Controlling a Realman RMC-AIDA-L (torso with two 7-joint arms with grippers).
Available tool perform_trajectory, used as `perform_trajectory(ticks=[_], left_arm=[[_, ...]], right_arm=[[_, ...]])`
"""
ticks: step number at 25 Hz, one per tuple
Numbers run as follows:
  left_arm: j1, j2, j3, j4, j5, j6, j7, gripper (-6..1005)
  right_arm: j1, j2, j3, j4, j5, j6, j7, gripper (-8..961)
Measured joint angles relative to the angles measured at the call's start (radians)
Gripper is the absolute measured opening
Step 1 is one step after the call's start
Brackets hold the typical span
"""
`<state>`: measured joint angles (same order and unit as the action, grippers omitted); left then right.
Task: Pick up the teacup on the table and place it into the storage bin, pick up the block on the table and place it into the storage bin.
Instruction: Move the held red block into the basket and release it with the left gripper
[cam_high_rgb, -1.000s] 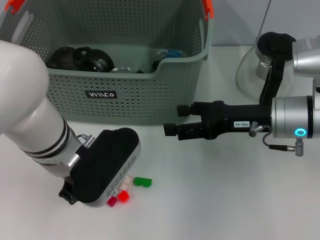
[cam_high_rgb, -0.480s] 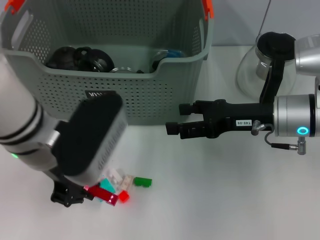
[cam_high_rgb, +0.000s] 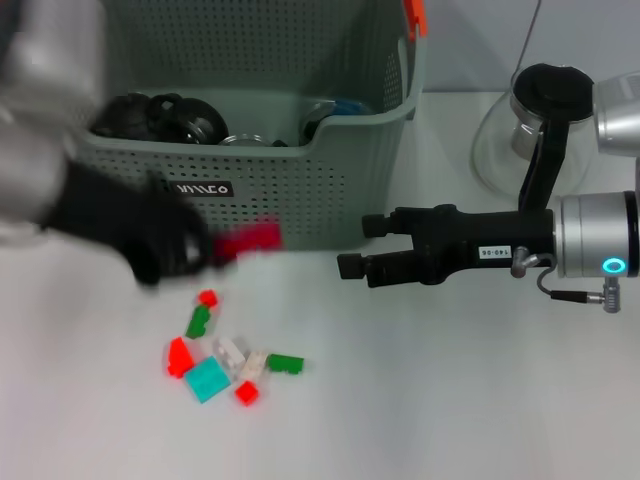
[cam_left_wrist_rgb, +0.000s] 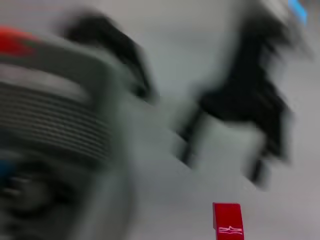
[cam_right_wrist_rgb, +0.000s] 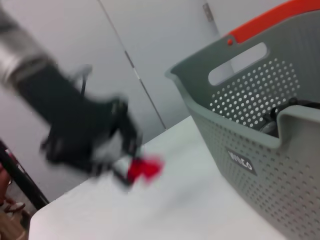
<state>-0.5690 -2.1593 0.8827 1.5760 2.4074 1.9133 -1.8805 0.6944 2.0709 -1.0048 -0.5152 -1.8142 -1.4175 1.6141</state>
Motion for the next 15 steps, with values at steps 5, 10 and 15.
perform_trajectory(ticks=[5,10,15], left_arm=[[-0.112,0.068,-0.215,-0.055,-0.058,-0.012,-0.103,194],[-0.247,0.198,-0.217,-0.298,-0.050,-0.228,-0.193,195],[-0.370,0.256,-0.166,-0.597,0.046,-0.563,-0.219,196]], right_arm=[[-0.005,-0.007,-0.001,0.001,-0.003,-0.026,0.000,941],[-0.010,-0.009,-0.003,0.003,-0.004,-0.036,0.001,941],[-0.012,-0.009,-0.005,0.003,-0.004,-0.039,0.001,941]])
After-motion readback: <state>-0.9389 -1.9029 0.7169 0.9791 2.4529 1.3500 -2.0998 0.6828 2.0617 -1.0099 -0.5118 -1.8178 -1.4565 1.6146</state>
